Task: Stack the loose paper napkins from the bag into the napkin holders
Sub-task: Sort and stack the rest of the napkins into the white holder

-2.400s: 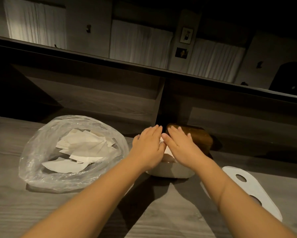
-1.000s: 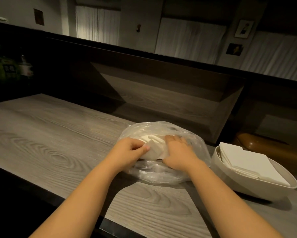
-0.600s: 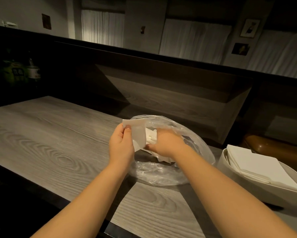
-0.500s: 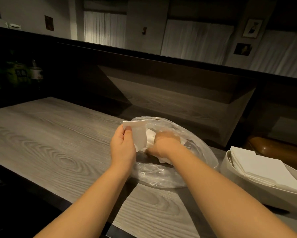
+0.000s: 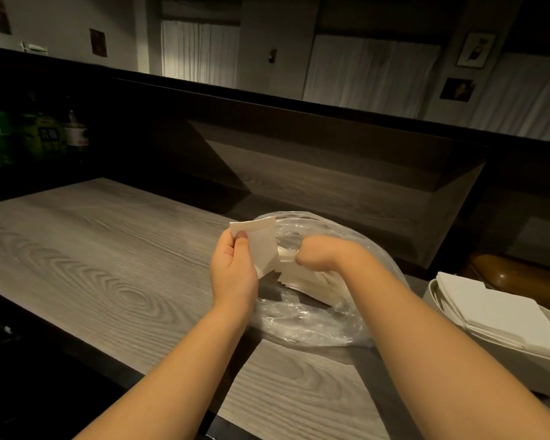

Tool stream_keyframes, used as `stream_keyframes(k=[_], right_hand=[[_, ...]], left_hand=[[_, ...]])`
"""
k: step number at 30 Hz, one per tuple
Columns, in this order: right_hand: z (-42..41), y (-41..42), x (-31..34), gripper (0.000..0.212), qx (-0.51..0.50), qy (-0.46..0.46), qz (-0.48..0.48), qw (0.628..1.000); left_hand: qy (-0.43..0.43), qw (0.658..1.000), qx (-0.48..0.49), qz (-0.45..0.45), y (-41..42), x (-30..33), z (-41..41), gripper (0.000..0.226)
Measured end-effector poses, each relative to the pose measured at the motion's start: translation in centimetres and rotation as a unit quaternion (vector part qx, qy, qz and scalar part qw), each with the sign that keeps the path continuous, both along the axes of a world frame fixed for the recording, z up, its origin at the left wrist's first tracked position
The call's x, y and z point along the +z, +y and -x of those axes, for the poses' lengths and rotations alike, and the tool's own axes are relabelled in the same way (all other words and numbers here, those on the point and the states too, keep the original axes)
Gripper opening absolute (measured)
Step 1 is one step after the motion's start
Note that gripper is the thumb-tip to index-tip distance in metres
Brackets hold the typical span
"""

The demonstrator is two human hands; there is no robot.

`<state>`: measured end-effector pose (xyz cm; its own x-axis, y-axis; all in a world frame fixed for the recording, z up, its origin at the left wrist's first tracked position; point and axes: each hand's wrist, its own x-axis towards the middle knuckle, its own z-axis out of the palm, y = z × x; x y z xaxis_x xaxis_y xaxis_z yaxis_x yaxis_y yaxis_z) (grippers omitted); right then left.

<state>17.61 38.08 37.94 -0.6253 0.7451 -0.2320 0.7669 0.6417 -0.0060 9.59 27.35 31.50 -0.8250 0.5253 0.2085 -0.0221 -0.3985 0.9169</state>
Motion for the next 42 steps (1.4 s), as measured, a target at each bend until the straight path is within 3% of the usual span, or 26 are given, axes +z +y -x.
stream_keyframes(k=[2,10,14,16,19,22,23,25,27,28,34,39,42], right_hand=[[-0.1,-0.4,-0.3,0.015,0.001,-0.029,-0.011,1.000],[0.4,-1.0,-2.7,0.042,-0.006,-0.056,-0.081,0.995],[-0.2,-0.7,-2.1,0.059,-0.019,-0.048,-0.057,0.997],[-1.3,-0.9,-1.8,0.053,0.011,-0.014,-0.081,0.997],[-4.4,-1.1,-2.0,0.035,0.151,0.124,-0.158,0.968],[-7.4,-1.2,-1.3,0.033,0.148,0.345,-0.040,0.926],[-8.2,-1.2,-1.1,0.030,0.114,0.437,0.050,0.891],[-9.2,-1.4,-0.6,0.023,0.027,0.582,0.250,0.773],[-10.0,-1.3,-0.2,0.030,-0.078,0.627,0.382,0.675],[-10.5,-1.3,-0.1,0.038,-0.108,0.629,0.409,0.652],[-13.2,-2.7,0.2,0.066,-0.104,0.614,0.465,0.630],[-16.4,-4.0,0.0,0.036,-0.109,0.641,0.451,0.611],[-18.0,-4.8,-0.5,0.039,-0.124,0.613,0.395,0.673]], left_hand=[[-0.016,1.000,0.002,-0.004,0.0,0.0,0.0,0.023],[-0.012,1.000,0.007,0.009,0.1,-0.2,0.0,0.023],[-0.012,1.000,0.009,-0.006,0.1,0.0,-0.2,0.025],[-0.026,0.999,0.012,-0.018,0.0,0.1,-0.3,0.025],[-0.102,0.994,0.019,-0.028,-0.1,0.5,0.0,0.026],[-0.152,0.988,0.007,-0.013,0.2,0.6,0.5,0.024],[-0.157,0.988,0.006,-0.007,0.2,0.6,0.5,0.023],[-0.162,0.987,0.003,-0.001,0.2,0.8,0.3,0.022],[-0.151,0.988,0.003,0.012,0.0,0.8,0.1,0.022],[-0.136,0.990,-0.001,0.026,-0.2,0.9,0.0,0.022],[-0.002,0.990,-0.116,0.082,-1.1,3.0,-3.4,0.022],[0.073,0.955,-0.240,0.158,-0.8,3.9,-7.6,0.027],[0.073,0.949,-0.252,0.174,-1.0,3.8,-9.5,0.022]])
